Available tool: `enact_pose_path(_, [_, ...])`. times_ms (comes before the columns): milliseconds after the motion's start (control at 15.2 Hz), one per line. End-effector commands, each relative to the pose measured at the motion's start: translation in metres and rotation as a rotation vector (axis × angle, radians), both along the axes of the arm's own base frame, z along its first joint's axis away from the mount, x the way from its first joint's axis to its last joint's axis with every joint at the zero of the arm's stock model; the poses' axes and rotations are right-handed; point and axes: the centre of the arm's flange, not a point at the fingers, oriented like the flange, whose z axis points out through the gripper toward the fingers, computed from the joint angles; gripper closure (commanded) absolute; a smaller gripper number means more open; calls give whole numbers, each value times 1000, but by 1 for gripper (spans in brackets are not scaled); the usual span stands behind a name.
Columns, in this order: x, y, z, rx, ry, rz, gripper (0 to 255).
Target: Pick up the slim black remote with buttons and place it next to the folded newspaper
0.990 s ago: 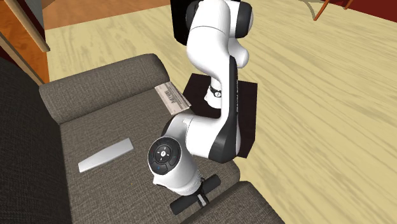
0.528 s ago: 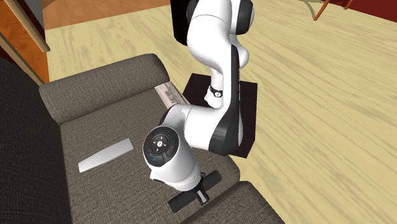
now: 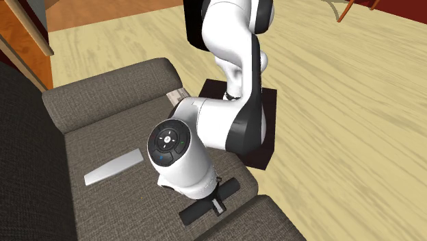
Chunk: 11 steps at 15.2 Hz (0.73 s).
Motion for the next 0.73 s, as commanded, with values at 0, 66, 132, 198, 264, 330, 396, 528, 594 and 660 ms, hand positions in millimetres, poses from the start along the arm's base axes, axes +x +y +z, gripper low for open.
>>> enact_pose_path(0, [1,0,6,0,0,0,255])
enact_pose_path(66, [-6,-12,6,0,0,0,255])
enact_pose_path(132, [-12,-23,6,0,0,0,255])
enact_pose_path(198, [-19,-35,6,0,0,0,255])
enact_pose_path(264, [-26,-46,6,0,0,0,255])
enact_pose_path(330, [-32,-58,6,0,0,0,255])
enact_pose_path(396, [-39,-69,6,0,0,0,255])
enact_pose_path(528, [-52,-92,6,0,0,0,255])
enact_pose_path(594, [-58,-103,6,0,0,0,255])
enact_pose_path(660, [-65,-115,6,0,0,0,255])
